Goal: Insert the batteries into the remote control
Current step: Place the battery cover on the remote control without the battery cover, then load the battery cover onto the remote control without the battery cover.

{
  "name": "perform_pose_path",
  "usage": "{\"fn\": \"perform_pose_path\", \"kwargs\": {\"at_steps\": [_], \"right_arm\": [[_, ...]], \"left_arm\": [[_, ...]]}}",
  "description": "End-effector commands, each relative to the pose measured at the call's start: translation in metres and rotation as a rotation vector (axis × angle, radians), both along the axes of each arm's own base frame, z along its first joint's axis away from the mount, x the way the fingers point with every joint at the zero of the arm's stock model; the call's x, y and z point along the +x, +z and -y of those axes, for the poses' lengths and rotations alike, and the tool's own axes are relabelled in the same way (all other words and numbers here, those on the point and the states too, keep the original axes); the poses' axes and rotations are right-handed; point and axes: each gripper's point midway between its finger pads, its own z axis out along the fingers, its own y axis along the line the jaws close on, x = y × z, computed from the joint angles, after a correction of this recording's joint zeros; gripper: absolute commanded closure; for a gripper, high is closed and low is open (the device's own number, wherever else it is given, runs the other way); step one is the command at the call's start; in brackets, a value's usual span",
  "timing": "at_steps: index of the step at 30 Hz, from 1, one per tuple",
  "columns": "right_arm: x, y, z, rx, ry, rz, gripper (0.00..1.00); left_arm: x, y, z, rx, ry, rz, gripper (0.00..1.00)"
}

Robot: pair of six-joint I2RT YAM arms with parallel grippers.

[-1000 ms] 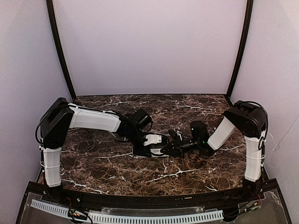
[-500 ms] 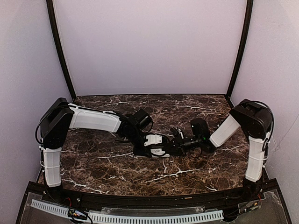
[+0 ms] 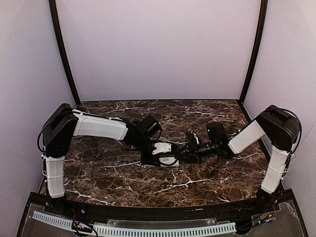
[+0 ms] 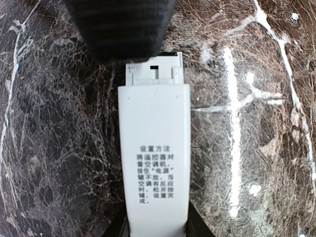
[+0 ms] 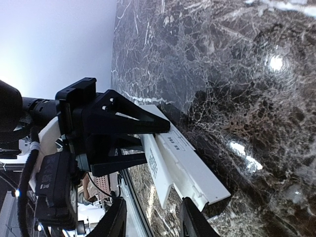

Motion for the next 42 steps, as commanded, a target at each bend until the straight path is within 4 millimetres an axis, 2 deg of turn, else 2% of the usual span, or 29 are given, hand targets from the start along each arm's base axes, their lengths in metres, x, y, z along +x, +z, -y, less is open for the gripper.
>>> {"fn": "perform_pose_path", "kwargs": {"at_steps": [1,5,7,9,13,18,20,23,25,28,29,30,32,35,38,40,41,42], "right_arm": [[0.003,0.005,0.015,-0.035,-0.026,0.089,0.62],[0.006,0.012,0.023,-0.061,-0.029,0.197,0.58],[0.009,0.019,0.026,-0.08,-0.029,0.261,0.55],[0.013,0.024,0.029,-0.105,-0.034,0.323,0.53],[0.02,0.034,0.036,-0.151,-0.054,0.431,0.5],[0.023,0.058,0.046,-0.158,-0.09,0.584,0.45],[0.025,0.068,0.052,-0.168,-0.119,0.652,0.39],[0.028,0.088,0.063,-0.182,-0.179,0.766,0.23],[0.033,0.1,0.074,-0.212,-0.247,0.818,0.04],[0.044,0.115,0.093,-0.273,-0.354,0.866,0.01],[0.048,0.121,0.097,-0.288,-0.371,0.887,0.01],[0.049,0.128,0.098,-0.289,-0.371,0.915,0.01],[0.046,0.143,0.092,-0.27,-0.318,1.016,0.01],[0.047,0.153,0.082,-0.287,-0.21,1.12,0.06],[0.055,0.144,0.076,-0.353,-0.12,1.13,0.06],[0.054,0.145,0.066,-0.348,-0.04,1.151,0.02],[0.05,0.146,0.06,-0.326,0.01,1.167,0.01],[0.045,0.147,0.055,-0.297,0.057,1.18,0.01]], "left_arm": [[-0.01,-0.003,-0.007,0.032,-0.027,-0.023,0.75],[-0.01,0.0,-0.007,0.032,-0.03,-0.013,0.68],[-0.01,0.002,-0.006,0.025,-0.034,-0.011,0.6],[-0.01,0.004,-0.005,0.02,-0.038,-0.011,0.56],[-0.01,0.005,-0.005,0.016,-0.043,-0.007,0.54],[-0.008,0.007,-0.003,0.012,-0.041,-0.003,0.53],[-0.008,0.011,-0.001,0.002,-0.041,-0.003,0.52],[-0.005,0.021,0.004,-0.028,-0.033,0.007,0.44],[-0.002,0.035,0.008,-0.061,-0.027,0.03,0.38],[0.002,0.054,0.012,-0.105,-0.018,0.062,0.22],[0.004,0.066,0.015,-0.134,-0.012,0.082,0.19],[0.005,0.072,0.015,-0.148,-0.008,0.093,0.1],[0.007,0.091,0.018,-0.195,0.008,0.121,0.03],[0.013,0.121,0.017,-0.261,0.061,0.181,0.01],[0.031,0.147,0.009,-0.335,0.188,0.253,0.02],[0.04,0.15,-0.009,-0.366,0.312,0.288,0.02],[0.054,0.163,-0.023,-0.373,0.406,0.353,0.02],[0.059,0.162,-0.031,-0.393,0.495,0.349,0.02]]}}
